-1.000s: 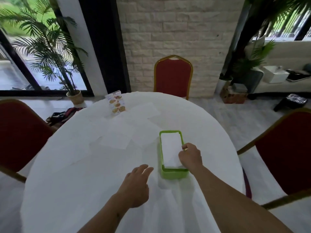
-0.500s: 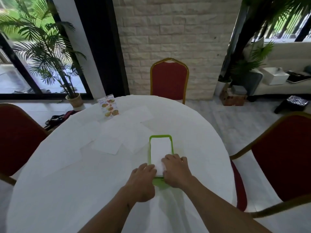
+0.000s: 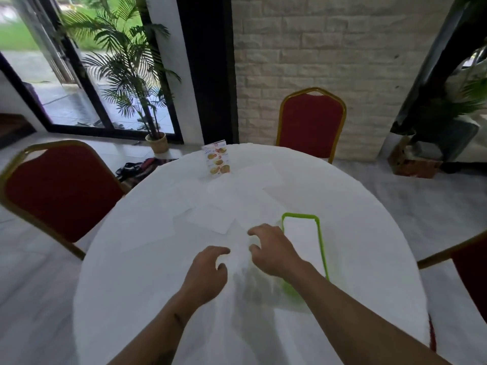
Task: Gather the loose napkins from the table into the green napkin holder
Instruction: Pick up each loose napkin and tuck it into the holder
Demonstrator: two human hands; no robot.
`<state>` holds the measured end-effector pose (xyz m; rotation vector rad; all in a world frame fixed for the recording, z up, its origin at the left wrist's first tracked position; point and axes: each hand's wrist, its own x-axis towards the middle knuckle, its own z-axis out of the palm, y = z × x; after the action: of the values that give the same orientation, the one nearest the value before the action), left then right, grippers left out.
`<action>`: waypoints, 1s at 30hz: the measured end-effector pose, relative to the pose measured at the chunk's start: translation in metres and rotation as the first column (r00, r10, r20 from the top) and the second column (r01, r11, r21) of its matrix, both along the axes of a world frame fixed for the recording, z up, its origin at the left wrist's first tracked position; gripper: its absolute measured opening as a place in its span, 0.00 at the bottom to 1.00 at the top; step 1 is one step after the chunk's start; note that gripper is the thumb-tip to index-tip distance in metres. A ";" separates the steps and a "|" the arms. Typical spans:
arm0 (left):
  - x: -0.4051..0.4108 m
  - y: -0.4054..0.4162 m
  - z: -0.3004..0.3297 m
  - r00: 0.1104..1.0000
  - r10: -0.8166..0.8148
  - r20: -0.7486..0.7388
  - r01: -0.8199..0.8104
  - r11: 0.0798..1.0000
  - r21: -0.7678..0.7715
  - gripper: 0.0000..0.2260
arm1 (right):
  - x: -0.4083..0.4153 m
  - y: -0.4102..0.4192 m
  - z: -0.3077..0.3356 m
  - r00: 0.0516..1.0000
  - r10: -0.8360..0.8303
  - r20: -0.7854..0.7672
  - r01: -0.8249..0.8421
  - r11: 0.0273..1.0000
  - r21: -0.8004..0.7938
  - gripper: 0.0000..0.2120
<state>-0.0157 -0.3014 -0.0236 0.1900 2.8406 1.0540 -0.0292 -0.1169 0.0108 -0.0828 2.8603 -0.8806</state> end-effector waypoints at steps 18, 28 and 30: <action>-0.110 -0.249 -0.070 0.969 0.053 0.241 0.019 0.957 -0.290 0.30 | -0.042 -0.202 -0.044 0.946 -0.067 0.318 0.064 0.998 0.022 0.24; -0.153 -0.270 -0.092 0.988 0.054 0.142 -0.001 0.935 -0.354 0.27 | -0.039 -0.213 -0.053 0.921 -0.146 0.362 0.124 0.989 0.084 0.22; -0.157 -0.274 -0.095 0.996 0.068 0.060 -0.045 0.946 -0.322 0.22 | -0.039 -0.216 -0.057 0.919 -0.154 0.364 0.136 0.988 0.075 0.22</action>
<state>-0.1731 -0.5755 -0.1181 0.0423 2.9140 0.5771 -0.0685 -0.3331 -0.0462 0.2758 2.5539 -0.7558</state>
